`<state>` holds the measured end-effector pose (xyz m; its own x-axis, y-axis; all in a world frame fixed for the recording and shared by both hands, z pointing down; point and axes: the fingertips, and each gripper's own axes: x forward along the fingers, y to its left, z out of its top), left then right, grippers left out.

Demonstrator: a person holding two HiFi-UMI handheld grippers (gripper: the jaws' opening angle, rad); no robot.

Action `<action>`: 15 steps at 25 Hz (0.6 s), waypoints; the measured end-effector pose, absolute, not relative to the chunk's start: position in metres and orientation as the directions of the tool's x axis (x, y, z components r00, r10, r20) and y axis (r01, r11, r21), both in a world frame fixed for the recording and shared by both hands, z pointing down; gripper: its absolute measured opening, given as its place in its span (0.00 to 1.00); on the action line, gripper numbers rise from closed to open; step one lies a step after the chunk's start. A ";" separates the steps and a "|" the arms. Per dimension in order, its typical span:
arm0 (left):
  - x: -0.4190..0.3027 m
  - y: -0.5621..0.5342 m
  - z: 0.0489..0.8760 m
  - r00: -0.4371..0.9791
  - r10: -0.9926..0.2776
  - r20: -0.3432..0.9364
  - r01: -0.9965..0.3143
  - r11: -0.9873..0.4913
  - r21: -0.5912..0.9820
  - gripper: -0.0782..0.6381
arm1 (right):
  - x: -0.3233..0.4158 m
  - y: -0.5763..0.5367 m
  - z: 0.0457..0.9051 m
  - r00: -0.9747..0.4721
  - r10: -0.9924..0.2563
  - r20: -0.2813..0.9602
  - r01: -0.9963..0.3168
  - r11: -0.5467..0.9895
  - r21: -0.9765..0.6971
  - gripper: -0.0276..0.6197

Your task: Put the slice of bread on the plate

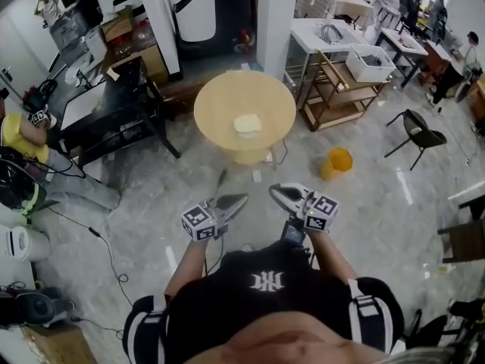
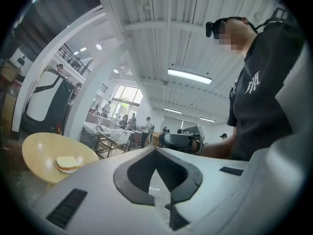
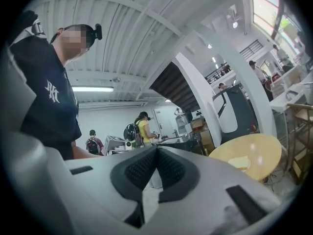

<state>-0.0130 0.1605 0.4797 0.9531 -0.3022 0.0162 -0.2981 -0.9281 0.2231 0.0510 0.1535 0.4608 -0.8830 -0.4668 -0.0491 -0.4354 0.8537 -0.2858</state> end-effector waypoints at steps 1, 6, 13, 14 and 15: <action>-0.013 0.163 0.476 0.953 -0.301 0.019 -0.298 -0.931 0.209 0.12 | 0.051 0.156 0.455 -0.884 -0.464 -0.063 -0.433 0.860 -0.270 0.05; -0.008 0.177 0.463 0.933 -0.361 0.009 -0.356 -0.915 0.188 0.12 | 0.063 0.180 0.431 -0.897 -0.417 -0.149 -0.386 0.901 -0.201 0.05; 0.041 0.243 0.493 0.940 -0.328 0.091 -0.340 -0.917 0.208 0.12 | 0.124 0.245 0.461 -0.875 -0.461 -0.150 -0.421 0.876 -0.234 0.05; 0.050 0.245 0.486 0.941 -0.329 0.080 -0.338 -0.920 0.198 0.12 | 0.136 0.247 0.463 -0.872 -0.469 -0.143 -0.430 0.871 -0.237 0.05; 0.058 0.244 0.479 0.939 -0.336 0.066 -0.343 -0.919 0.193 0.12 | 0.147 0.246 0.463 -0.871 -0.472 -0.136 -0.435 0.869 -0.236 0.05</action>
